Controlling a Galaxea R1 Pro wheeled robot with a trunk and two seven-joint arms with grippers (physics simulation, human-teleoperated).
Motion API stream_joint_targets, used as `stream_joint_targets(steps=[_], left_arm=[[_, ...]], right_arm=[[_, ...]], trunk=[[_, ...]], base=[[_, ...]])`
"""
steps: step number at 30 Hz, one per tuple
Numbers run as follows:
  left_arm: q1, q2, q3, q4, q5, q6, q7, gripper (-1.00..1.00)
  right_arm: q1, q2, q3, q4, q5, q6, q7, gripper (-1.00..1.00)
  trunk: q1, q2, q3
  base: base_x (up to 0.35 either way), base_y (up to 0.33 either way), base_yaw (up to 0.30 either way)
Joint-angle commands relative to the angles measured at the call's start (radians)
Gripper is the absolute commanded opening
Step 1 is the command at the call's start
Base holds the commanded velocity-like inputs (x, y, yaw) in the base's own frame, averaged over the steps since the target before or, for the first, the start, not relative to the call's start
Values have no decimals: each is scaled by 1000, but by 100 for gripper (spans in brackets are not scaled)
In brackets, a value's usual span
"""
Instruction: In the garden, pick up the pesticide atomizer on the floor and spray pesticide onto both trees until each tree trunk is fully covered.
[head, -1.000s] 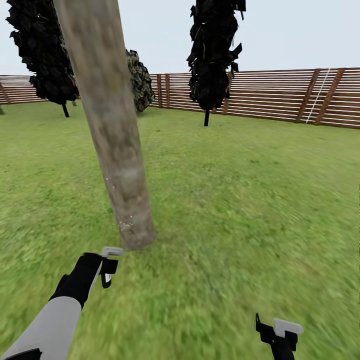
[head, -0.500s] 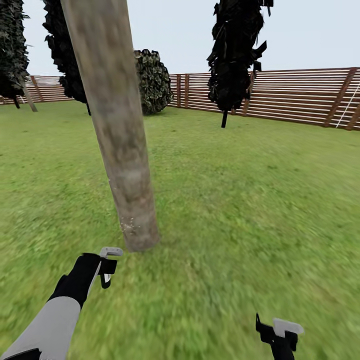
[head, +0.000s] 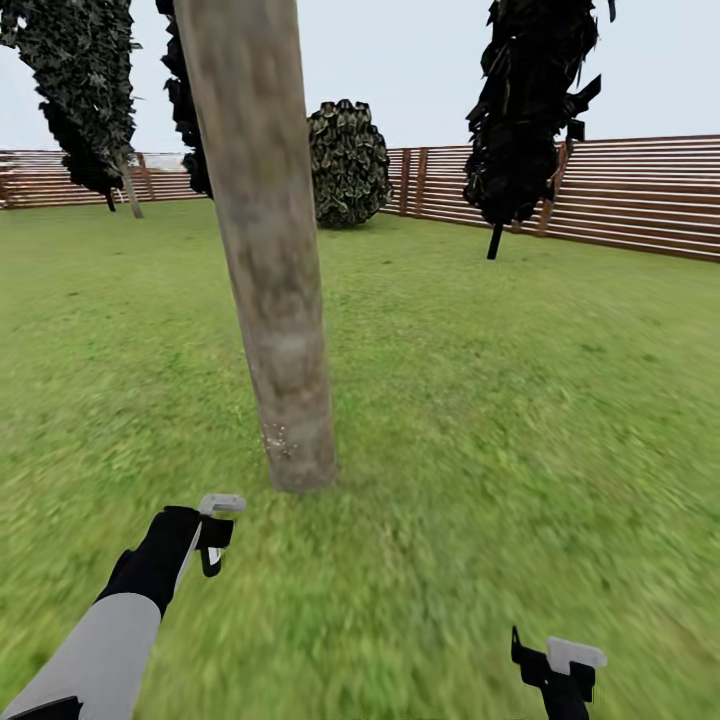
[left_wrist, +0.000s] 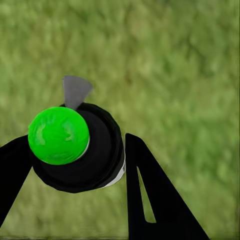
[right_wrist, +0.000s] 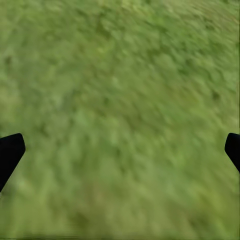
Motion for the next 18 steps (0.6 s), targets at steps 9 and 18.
stream_joint_targets(steps=[9,18], left_arm=[[-5,-5,-4,9,73,-80,-8,-100],[-114,-90,-125,12,103,32,-14,-100]], right_arm=[[0,-1,0,-1,0,0,-1,100],[0,-17,0,0,0,0,0,100]], trunk=[[0,0,0],[0,0,0]], base=[[-21,-15,205],[0,0,4]])
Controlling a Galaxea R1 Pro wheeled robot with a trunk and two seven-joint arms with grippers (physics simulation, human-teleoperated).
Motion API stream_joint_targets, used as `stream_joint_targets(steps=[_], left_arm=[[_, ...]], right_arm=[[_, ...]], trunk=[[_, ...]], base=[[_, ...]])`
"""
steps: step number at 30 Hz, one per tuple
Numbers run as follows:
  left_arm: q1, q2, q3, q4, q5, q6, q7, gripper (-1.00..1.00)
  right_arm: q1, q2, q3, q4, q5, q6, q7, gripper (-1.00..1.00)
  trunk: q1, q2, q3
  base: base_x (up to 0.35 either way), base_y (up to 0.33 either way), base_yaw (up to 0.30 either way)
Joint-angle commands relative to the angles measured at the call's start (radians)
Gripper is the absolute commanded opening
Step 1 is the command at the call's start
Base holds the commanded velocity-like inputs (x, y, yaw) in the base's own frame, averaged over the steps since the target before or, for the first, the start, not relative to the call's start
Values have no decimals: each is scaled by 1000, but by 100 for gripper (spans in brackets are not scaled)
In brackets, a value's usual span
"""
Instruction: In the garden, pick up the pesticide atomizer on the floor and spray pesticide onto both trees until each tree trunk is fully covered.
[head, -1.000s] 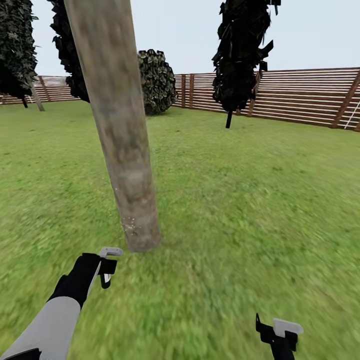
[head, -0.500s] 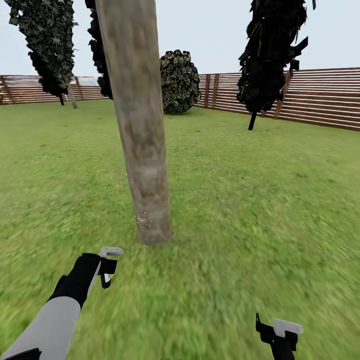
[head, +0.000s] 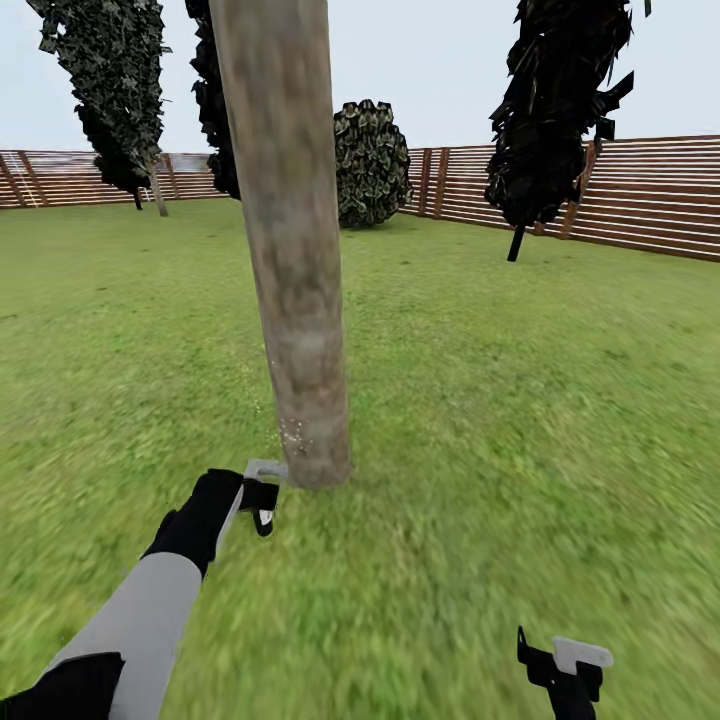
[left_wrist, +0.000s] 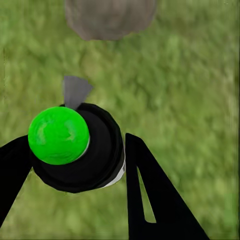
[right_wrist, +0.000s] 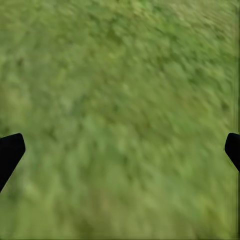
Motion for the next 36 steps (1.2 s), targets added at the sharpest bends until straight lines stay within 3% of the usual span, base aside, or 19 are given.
stream_joint_targets(steps=[1,6,14,20,22,24,25,28,33,36], left_arm=[[-16,3,-2,0,1,13,0,-100],[-28,40,-4,-21,-5,171,-1,-100],[-18,71,5,-22,-2,177,-1,-100],[-32,60,3,-22,2,177,0,-100],[-38,67,4,-23,2,178,-4,-100],[-46,85,10,-28,1,178,-26,-100],[-42,120,11,-38,2,176,-69,-100],[-39,117,7,-42,0,171,-87,-100],[-57,88,5,-44,1,173,-92,-100],[-106,83,5,-44,2,179,-93,-100]], right_arm=[[0,-1,0,0,0,0,0,100],[0,-1,0,0,0,1,0,100],[0,-1,0,0,0,1,0,100],[0,-1,0,0,0,1,0,100],[0,-1,0,0,0,1,0,100],[0,-2,0,0,0,1,0,100],[0,-2,0,0,0,1,0,100],[0,-2,0,0,0,1,-1,100],[0,-2,0,0,0,1,-1,100],[0,-3,0,0,0,2,0,100]], trunk=[[0,0,0],[0,0,0],[0,0,0],[0,0,0],[0,0,0],[0,0,0],[0,0,0],[0,0,0],[0,0,0],[0,0,0]], base=[[0,0,0],[0,0,-206],[189,35,-182],[105,33,-5],[4,1,0],[1,0,0],[0,0,0],[-39,0,0],[-159,0,0],[-14,0,0]])
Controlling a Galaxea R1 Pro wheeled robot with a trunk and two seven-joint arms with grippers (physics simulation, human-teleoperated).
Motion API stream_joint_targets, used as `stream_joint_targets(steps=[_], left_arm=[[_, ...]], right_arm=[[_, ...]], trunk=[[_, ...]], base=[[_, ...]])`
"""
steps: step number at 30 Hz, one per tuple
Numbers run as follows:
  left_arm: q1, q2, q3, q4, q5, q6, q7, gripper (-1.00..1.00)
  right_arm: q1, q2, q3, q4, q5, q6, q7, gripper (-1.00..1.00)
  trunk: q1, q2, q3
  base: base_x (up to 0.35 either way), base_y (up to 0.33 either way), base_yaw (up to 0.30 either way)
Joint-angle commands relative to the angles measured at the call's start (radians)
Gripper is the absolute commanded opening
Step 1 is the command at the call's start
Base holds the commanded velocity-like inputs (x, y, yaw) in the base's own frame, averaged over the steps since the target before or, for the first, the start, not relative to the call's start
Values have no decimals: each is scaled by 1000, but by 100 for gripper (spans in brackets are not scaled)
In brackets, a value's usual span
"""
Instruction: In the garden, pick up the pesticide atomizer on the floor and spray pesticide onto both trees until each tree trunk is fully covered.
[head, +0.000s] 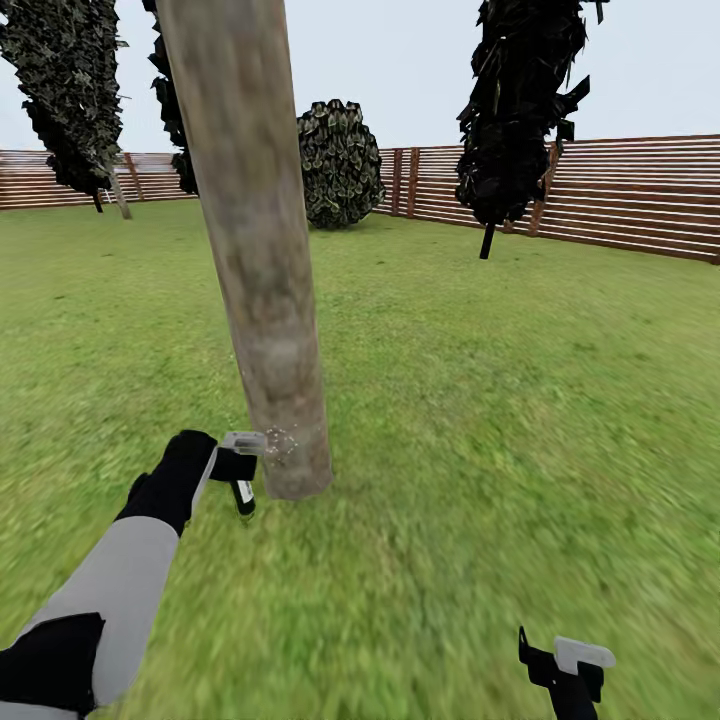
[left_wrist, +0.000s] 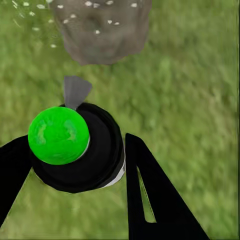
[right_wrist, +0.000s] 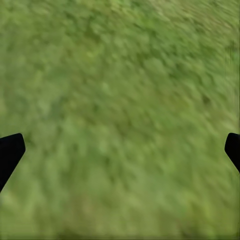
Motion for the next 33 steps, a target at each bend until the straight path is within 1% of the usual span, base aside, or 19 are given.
stream_joint_targets(steps=[1,2,4,5,8,10,13,17,19,20,22,24,29,33], left_arm=[[-20,0,0,1,-2,2,-6,-100],[-38,2,0,1,-2,4,-15,-100],[-62,17,0,2,-3,7,-30,-100],[-64,22,1,2,-4,8,-31,-100],[-57,52,3,2,-3,8,-34,-100],[-55,58,0,2,-3,7,-34,-100],[-59,50,-2,2,-4,8,-34,-100],[-66,38,-2,1,-5,7,-33,-100],[-70,22,-2,-15,-5,6,-33,-100],[-70,19,-2,-30,-5,6,-32,-100],[-71,18,0,-62,-5,7,-31,-100],[-70,17,-1,-74,-6,8,-31,-100],[-67,19,-2,-78,-9,8,-31,-100],[-68,20,-2,-78,-9,11,-31,-100]], right_arm=[[0,-1,0,0,0,0,0,100],[0,-1,0,0,0,0,0,100],[0,-1,0,0,0,0,0,100],[0,-1,0,0,0,0,-1,100],[0,-1,0,0,0,0,0,100],[0,-1,0,0,0,0,0,100],[0,-1,0,0,0,0,-1,100],[0,-1,0,0,0,0,-1,100],[0,-1,0,-1,0,0,-1,100],[0,-1,0,-1,0,0,-1,100],[0,-1,0,-1,0,0,-1,100],[0,-1,0,-1,0,0,-1,100],[0,-1,0,0,0,0,-1,100],[0,-1,0,-1,0,0,-1,100]], trunk=[[0,0,0],[0,0,0],[0,0,0],[0,0,0],[0,0,0],[0,0,0],[0,0,0],[0,0,0],[0,0,0],[0,0,0],[0,0,0],[0,0,0],[0,0,0],[0,0,0]], base=[[-3,0,0],[-1,0,0],[0,0,0],[0,0,0],[0,0,0],[0,0,0],[0,0,35],[-57,-48,238],[-116,-143,104],[-39,-60,31],[-15,-23,12],[65,-99,3],[149,-219,23],[145,-242,226]])
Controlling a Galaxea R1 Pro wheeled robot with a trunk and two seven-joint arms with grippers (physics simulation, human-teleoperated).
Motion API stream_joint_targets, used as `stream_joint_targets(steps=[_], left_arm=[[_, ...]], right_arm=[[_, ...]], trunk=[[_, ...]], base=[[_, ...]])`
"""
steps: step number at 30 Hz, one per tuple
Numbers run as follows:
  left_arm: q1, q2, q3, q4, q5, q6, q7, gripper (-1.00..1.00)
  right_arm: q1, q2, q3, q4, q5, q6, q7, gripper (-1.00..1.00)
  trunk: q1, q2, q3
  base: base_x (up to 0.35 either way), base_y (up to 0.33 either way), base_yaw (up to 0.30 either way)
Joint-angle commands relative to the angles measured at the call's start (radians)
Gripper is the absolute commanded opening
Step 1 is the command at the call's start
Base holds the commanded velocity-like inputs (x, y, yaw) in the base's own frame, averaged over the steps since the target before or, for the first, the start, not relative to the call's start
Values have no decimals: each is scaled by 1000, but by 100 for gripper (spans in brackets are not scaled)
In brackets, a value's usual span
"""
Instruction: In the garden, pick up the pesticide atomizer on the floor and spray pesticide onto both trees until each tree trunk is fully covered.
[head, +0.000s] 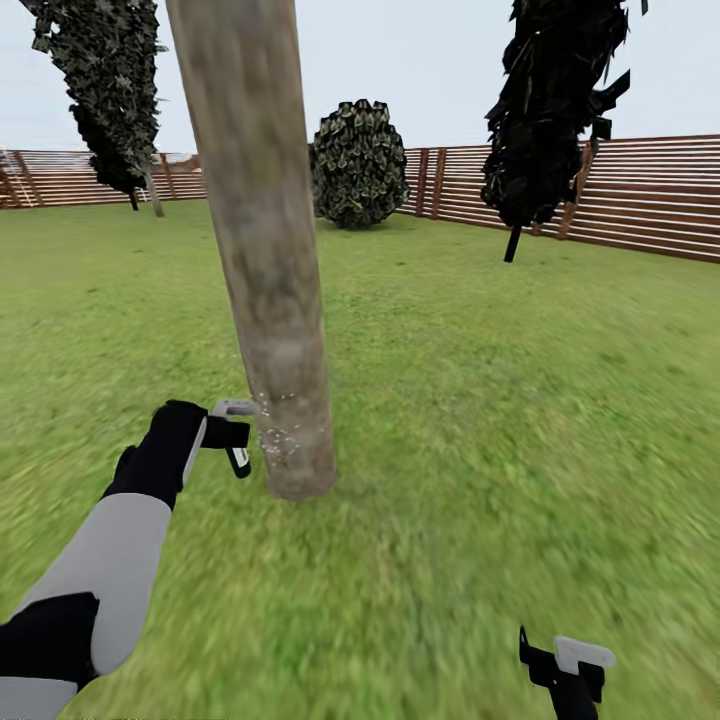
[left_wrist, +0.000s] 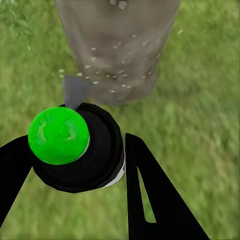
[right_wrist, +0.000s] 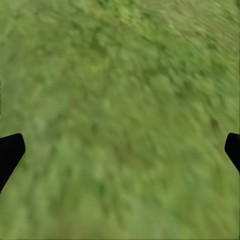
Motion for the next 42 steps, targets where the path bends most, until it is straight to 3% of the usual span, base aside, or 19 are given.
stream_joint_targets(steps=[1,6,21,35,42], left_arm=[[-1,3,0,-4,1,23,0,-100],[7,4,-1,-54,0,43,1,-100],[7,13,3,-57,-2,43,3,-100],[12,15,3,-47,-4,41,10,-100],[41,12,-1,-39,-4,39,13,-100]], right_arm=[[0,0,0,1,0,0,0,100],[0,0,0,0,0,0,0,100],[0,-6,0,0,0,0,0,100],[0,-5,0,1,0,0,0,100],[0,-5,0,1,0,0,0,100]], trunk=[[0,0,0],[0,0,0],[0,0,0],[0,0,0],[0,0,0]], base=[[76,-261,250],[18,-273,64],[0,-277,5],[0,-277,260],[5,-277,220]])
